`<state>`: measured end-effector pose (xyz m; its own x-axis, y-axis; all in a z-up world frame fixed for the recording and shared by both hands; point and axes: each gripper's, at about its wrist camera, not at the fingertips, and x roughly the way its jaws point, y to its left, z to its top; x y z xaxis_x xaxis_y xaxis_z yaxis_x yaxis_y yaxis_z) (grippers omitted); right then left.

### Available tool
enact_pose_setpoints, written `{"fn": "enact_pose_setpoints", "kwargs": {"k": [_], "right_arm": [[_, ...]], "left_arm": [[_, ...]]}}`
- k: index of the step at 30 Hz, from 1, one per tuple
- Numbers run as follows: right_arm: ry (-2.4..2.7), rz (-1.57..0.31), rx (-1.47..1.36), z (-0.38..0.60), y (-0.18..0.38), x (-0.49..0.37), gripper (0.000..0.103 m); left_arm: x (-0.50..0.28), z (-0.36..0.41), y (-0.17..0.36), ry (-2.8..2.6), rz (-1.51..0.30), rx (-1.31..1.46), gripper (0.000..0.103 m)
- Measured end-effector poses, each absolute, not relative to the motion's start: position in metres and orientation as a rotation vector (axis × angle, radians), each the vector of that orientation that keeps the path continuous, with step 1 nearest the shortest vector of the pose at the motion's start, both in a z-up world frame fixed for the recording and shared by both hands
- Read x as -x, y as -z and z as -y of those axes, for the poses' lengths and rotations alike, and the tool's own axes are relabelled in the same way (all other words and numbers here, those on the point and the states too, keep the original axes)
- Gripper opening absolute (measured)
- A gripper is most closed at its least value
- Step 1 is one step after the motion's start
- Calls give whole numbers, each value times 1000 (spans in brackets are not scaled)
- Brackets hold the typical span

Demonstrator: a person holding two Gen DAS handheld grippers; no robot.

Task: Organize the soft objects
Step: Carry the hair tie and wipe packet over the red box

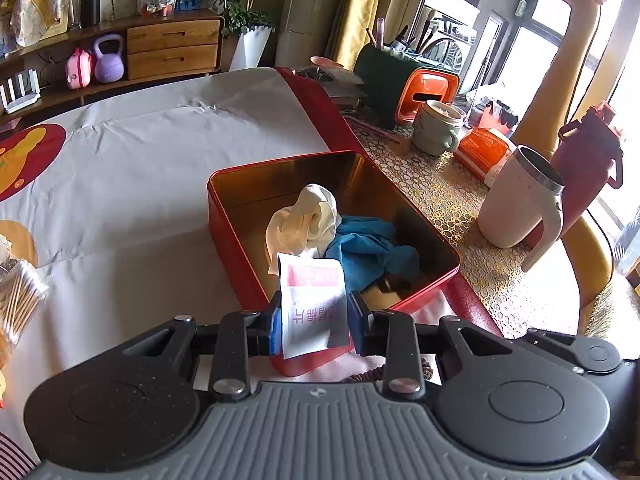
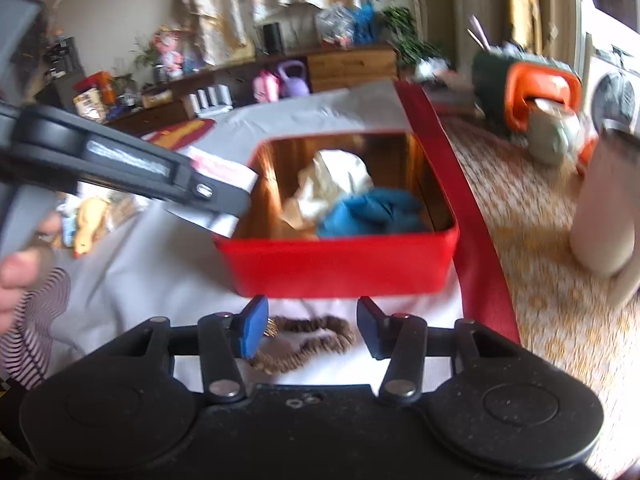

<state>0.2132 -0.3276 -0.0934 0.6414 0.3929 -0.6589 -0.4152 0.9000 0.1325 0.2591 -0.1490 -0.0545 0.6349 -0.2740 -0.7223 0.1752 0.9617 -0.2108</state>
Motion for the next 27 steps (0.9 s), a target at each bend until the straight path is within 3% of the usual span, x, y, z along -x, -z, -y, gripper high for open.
{"fn": "enact_pose_setpoints", "kwargs": {"k": [7,9,10,17,27], "right_arm": [[-415,-804,32,328,118,-221,42],[-409,-799,44,327,120,-220,37],[-408,-798,49,326,120,-220,27],[-397,-782,85,321,116,-217,6],[-406,-689,121,314,91,-199,5]], "left_arm": [[-256,148,57,261,-854,129,32],[-256,148,58,260,-855,131,32],[-256,148,58,259,-856,132,32],[-254,146,59,255,-855,137,32],[-243,139,53,251,-838,147,32]]}}
